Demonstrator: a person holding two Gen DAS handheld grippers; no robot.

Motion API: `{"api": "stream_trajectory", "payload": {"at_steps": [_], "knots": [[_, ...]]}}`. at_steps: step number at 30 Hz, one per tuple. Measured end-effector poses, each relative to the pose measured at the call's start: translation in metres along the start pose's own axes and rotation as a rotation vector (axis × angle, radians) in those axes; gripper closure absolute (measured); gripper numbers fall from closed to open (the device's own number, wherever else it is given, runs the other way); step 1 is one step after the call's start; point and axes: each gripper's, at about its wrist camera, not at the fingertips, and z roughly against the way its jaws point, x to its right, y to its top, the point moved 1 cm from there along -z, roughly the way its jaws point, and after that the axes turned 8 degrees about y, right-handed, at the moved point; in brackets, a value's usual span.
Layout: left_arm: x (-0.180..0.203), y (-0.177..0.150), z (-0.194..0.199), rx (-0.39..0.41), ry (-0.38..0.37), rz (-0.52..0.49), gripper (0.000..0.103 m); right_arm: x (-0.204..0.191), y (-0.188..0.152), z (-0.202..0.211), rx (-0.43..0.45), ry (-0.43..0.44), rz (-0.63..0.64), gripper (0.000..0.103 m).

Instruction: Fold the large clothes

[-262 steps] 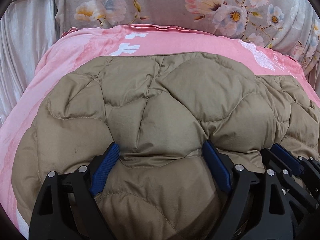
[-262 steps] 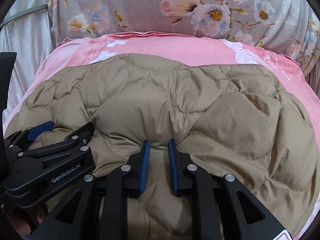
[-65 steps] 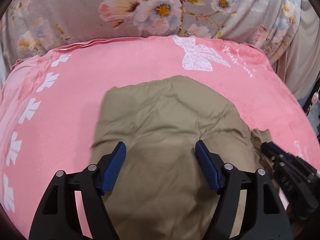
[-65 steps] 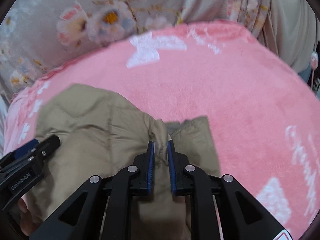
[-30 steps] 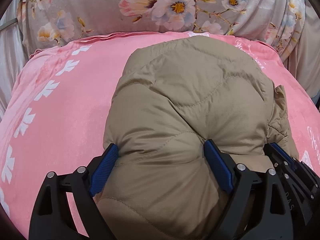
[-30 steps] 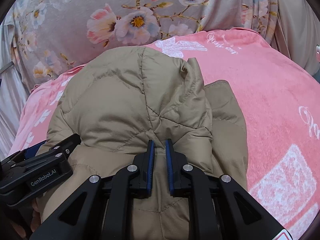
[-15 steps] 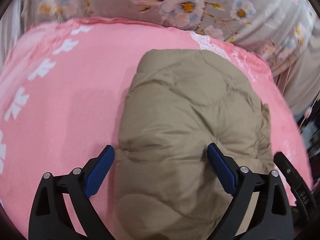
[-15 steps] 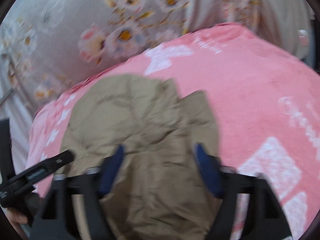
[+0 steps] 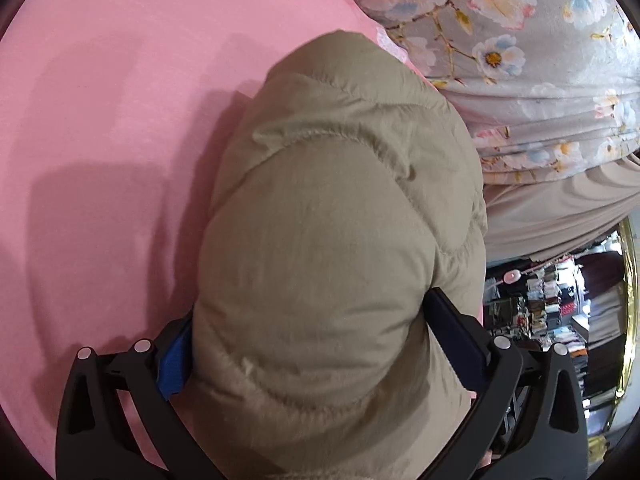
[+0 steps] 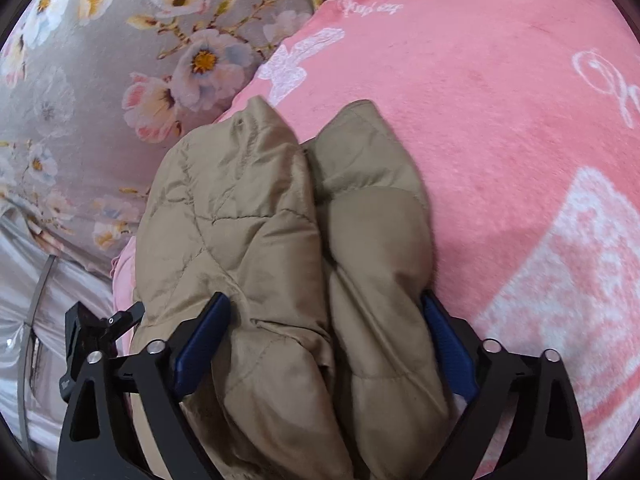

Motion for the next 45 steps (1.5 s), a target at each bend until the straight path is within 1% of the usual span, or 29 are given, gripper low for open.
{"api": "stream_trajectory", "payload": {"at_steps": [2,4,5,6,8,9,11,14,16,18,22,27,31,35,36,41,45], "knots": [[0.002,0.003,-0.003,-0.016,-0.004,-0.017,0.005,-0.002,0.002,-0.005,0.001,0.012,0.017,0.006],[0.011,0.004,-0.005,-0.017,0.022,-0.065,0.005,-0.003,0.005,-0.011,0.007,0.028,0.016,0.006],[0.016,0.005,-0.005,-0.013,0.034,-0.086,0.005,-0.005,0.006,-0.013,0.004,0.032,0.019,0.010],[0.025,0.003,-0.004,0.000,0.070,-0.134,0.005,-0.008,0.007,-0.016,-0.001,0.042,0.023,0.014],[0.034,0.002,-0.001,0.027,0.113,-0.186,0.013,-0.008,0.011,-0.022,-0.013,0.082,-0.003,0.033],[0.041,0.002,0.003,0.050,0.142,-0.218,0.016,-0.009,0.012,-0.023,-0.015,0.104,-0.021,0.038],[0.050,0.003,0.010,0.081,0.176,-0.265,0.025,-0.015,0.013,-0.021,-0.004,0.116,-0.017,0.057],[0.065,0.006,0.022,0.135,0.222,-0.353,0.034,-0.038,0.011,-0.017,0.027,0.066,0.061,0.071],[0.078,0.007,0.036,0.199,0.264,-0.430,0.036,-0.058,0.010,-0.017,0.055,0.029,0.131,0.075],[0.087,0.012,0.048,0.256,0.289,-0.483,0.038,-0.075,0.010,-0.018,0.074,0.018,0.177,0.077],[0.093,0.029,0.071,0.336,0.308,-0.532,0.039,-0.108,0.015,-0.027,0.110,0.028,0.233,0.078],[0.090,0.055,0.094,0.422,0.342,-0.555,0.040,-0.149,0.030,-0.047,0.129,0.057,0.289,0.078],[0.077,0.081,0.112,0.480,0.380,-0.557,0.040,-0.185,0.039,-0.070,0.126,0.073,0.342,0.078],[0.053,0.108,0.121,0.511,0.394,-0.543,0.040,-0.220,0.046,-0.103,0.115,0.073,0.403,0.078],[0.044,0.119,0.122,0.513,0.393,-0.532,0.040,-0.227,0.047,-0.113,0.109,0.077,0.413,0.078],[0.006,0.157,0.120,0.510,0.385,-0.475,0.040,-0.250,0.051,-0.158,0.079,0.081,0.452,0.078],[-0.017,0.179,0.114,0.510,0.384,-0.446,0.040,-0.263,0.052,-0.190,0.058,0.074,0.480,0.078]]}}
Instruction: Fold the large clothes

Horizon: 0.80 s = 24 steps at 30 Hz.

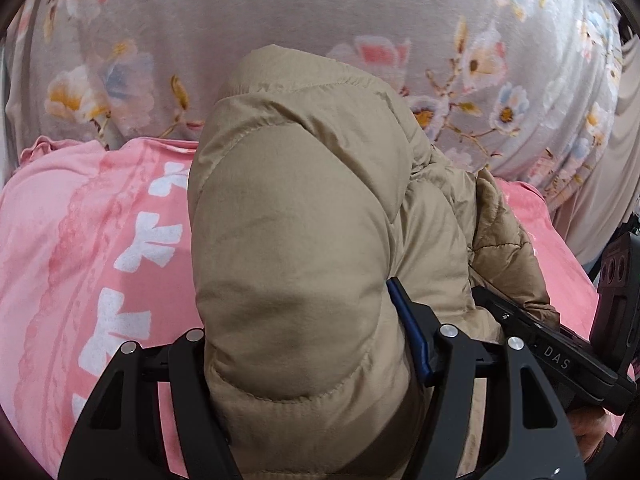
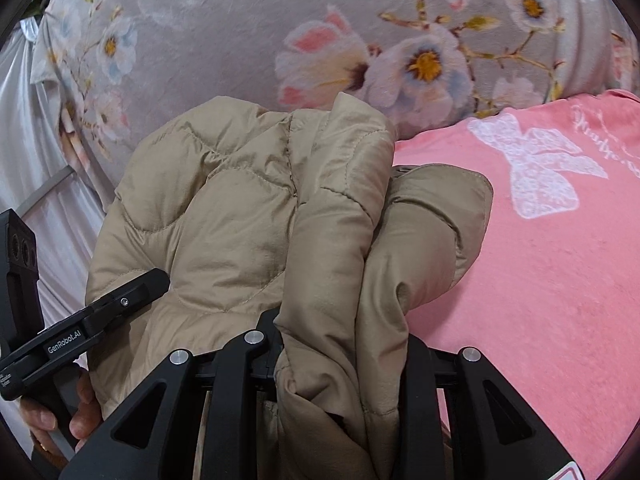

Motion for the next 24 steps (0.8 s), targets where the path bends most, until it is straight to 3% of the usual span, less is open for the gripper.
{"api": "stream_trajectory", "payload": {"at_steps": [11,24], "knots": [[-0.043,-0.003,-0.062,-0.074,0.007,0.039,0.039,-0.004,0.000,-0.067,-0.073,-0.026,-0.002,0.078],[-0.065,-0.019,-0.096,-0.100,0.014,0.081,0.031,0.007,-0.015,-0.098,-0.088,-0.041,-0.009,0.072]]}}
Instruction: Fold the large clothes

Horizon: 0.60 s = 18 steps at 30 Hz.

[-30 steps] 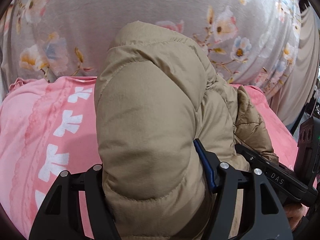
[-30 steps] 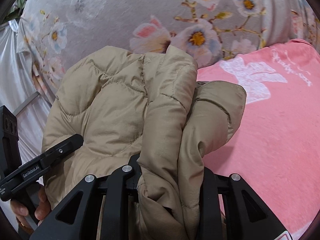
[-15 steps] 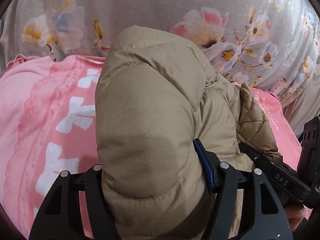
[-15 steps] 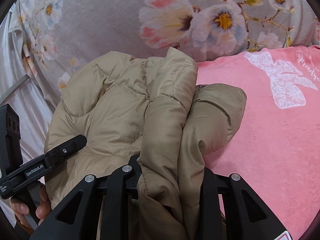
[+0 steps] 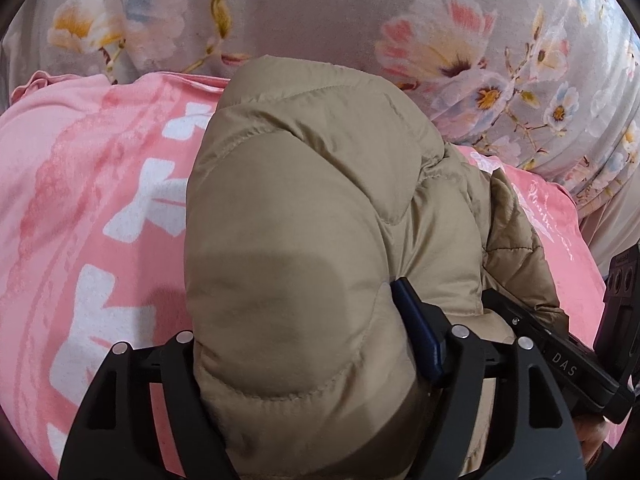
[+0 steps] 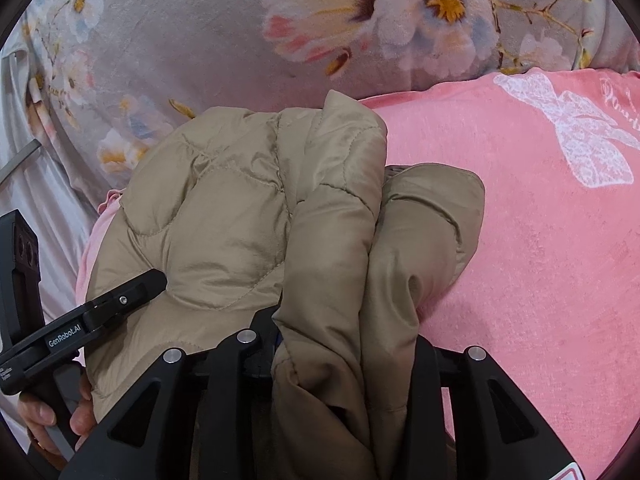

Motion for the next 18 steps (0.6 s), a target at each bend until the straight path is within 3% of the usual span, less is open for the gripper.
{"api": "stream_trajectory", "payload": {"at_steps": [9,14,18], "knots": [[-0.004,-0.006,-0.012,0.009,0.016,0.016,0.023,0.004,-0.006,-0.008,0.005,-0.013,0.004,0.066],[-0.008,-0.005,-0.014,-0.002,0.024,0.029,0.016,0.010,-0.004,-0.009,-0.003,-0.014,-0.023,0.052],[-0.012,-0.005,0.006,0.000,0.071,-0.005,0.014,0.012,-0.003,0.009,-0.039,-0.007,-0.028,0.046]]}}
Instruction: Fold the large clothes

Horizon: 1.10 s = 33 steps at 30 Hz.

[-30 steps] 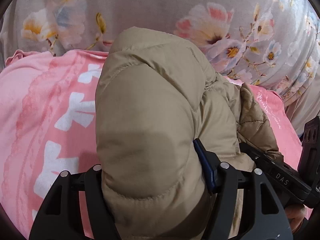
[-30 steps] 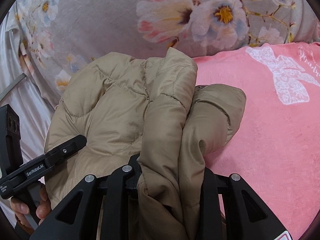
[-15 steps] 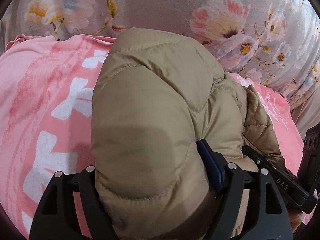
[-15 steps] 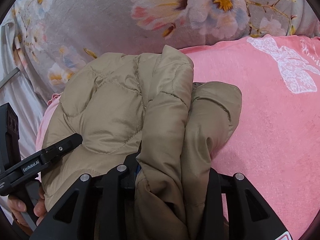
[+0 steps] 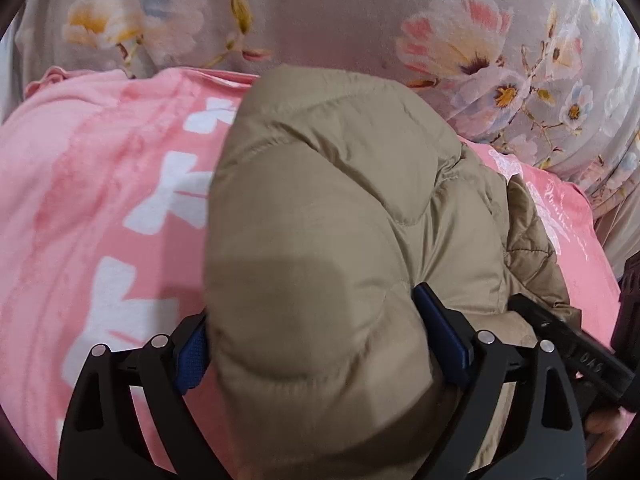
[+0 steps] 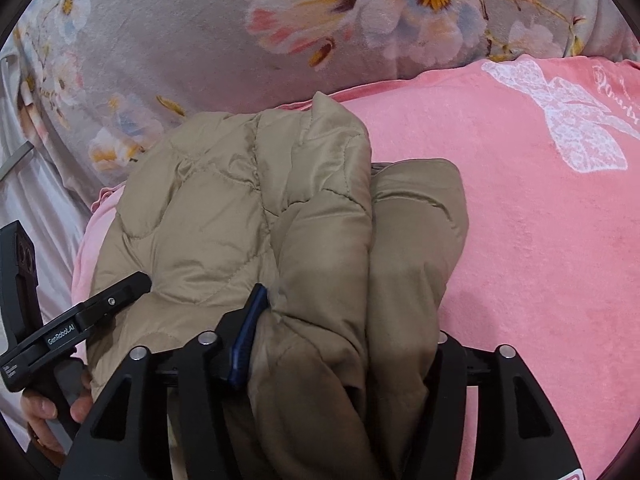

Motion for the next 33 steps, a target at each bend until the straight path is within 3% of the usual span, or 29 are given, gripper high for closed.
{"api": "stream_trajectory", "payload": {"at_steps": [4,7,9,10,11,14,17,22,27,33], "knots": [[0.005,-0.006,0.040,0.086,0.153,-0.126,0.009,0.004,-0.012,0.041,0.015,0.009,0.008,0.040],[0.013,-0.011,0.062,0.114,0.273,-0.211,0.009,0.004,-0.022,0.072,0.056,-0.035,0.031,0.039],[0.018,-0.013,0.076,0.117,0.335,-0.223,0.009,-0.002,-0.025,0.089,0.084,-0.068,0.055,0.047],[0.022,-0.013,0.083,0.125,0.360,-0.219,0.009,-0.009,-0.026,0.096,0.095,-0.071,0.074,0.065],[0.026,-0.012,0.090,0.136,0.364,-0.216,0.009,-0.015,-0.026,0.099,0.094,-0.069,0.090,0.080],[0.041,-0.008,0.102,0.131,0.360,-0.185,0.009,-0.042,-0.023,0.096,0.084,-0.081,0.177,0.097],[0.053,-0.005,0.090,0.098,0.371,-0.148,0.009,-0.062,-0.022,0.076,0.089,-0.145,0.272,0.099],[0.056,-0.014,0.055,0.036,0.385,-0.082,0.009,-0.057,-0.028,0.037,0.059,-0.198,0.258,0.100],[0.047,-0.023,0.039,0.027,0.342,0.008,0.008,-0.049,-0.038,0.024,0.061,-0.203,0.242,0.101],[0.051,-0.029,0.028,0.045,0.347,0.009,0.007,-0.042,-0.045,0.013,0.065,-0.200,0.234,0.103]]}}
